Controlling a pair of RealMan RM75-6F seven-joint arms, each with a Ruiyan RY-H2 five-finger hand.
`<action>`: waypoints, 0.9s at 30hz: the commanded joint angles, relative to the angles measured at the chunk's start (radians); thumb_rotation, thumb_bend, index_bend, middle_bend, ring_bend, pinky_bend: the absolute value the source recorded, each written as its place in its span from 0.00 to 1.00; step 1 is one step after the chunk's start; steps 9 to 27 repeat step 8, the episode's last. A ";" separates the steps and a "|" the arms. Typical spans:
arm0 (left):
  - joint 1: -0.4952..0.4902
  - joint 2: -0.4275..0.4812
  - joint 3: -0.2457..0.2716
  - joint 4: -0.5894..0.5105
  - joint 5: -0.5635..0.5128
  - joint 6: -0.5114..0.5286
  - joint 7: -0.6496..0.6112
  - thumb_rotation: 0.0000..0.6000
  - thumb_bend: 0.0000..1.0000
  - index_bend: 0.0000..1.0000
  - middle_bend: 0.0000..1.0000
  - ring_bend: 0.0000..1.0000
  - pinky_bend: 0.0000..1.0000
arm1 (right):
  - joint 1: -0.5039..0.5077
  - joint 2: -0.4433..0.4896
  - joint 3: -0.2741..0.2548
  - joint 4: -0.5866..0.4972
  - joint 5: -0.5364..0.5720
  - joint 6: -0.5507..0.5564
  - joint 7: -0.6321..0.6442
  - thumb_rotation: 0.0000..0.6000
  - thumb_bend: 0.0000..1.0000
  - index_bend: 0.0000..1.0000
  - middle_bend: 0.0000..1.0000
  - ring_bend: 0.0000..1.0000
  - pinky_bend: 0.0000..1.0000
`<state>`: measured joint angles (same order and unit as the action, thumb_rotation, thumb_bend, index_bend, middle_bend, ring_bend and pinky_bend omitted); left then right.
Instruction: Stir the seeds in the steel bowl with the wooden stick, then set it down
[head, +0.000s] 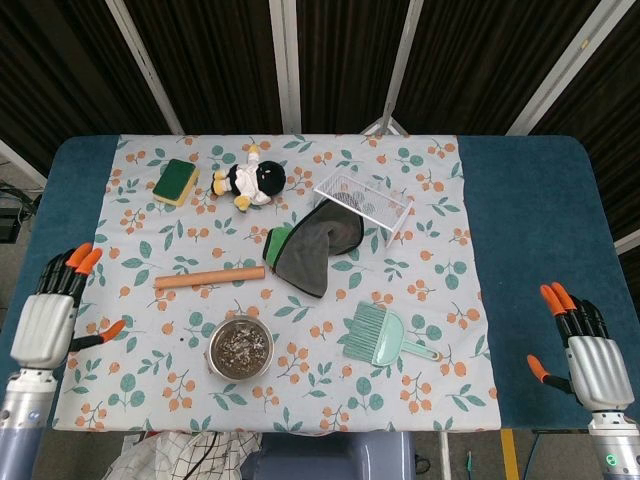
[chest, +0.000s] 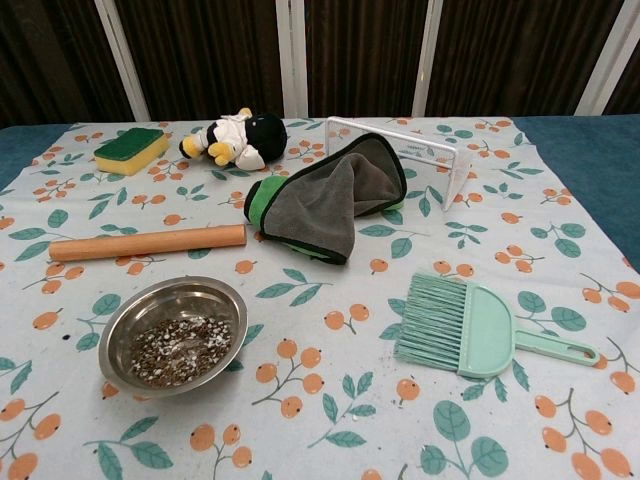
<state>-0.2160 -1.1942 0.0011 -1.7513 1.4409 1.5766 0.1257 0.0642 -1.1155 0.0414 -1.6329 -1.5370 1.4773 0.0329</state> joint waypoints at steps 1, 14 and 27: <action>0.069 0.038 0.067 0.000 0.002 0.041 0.025 1.00 0.20 0.00 0.00 0.00 0.00 | 0.003 -0.010 0.005 0.011 -0.014 0.013 -0.015 1.00 0.32 0.00 0.00 0.00 0.00; 0.119 0.041 0.093 0.051 0.023 0.073 0.033 1.00 0.20 0.00 0.00 0.00 0.00 | 0.006 -0.016 0.012 0.015 -0.018 0.023 -0.022 1.00 0.32 0.00 0.00 0.00 0.00; 0.119 0.041 0.093 0.051 0.023 0.073 0.033 1.00 0.20 0.00 0.00 0.00 0.00 | 0.006 -0.016 0.012 0.015 -0.018 0.023 -0.022 1.00 0.32 0.00 0.00 0.00 0.00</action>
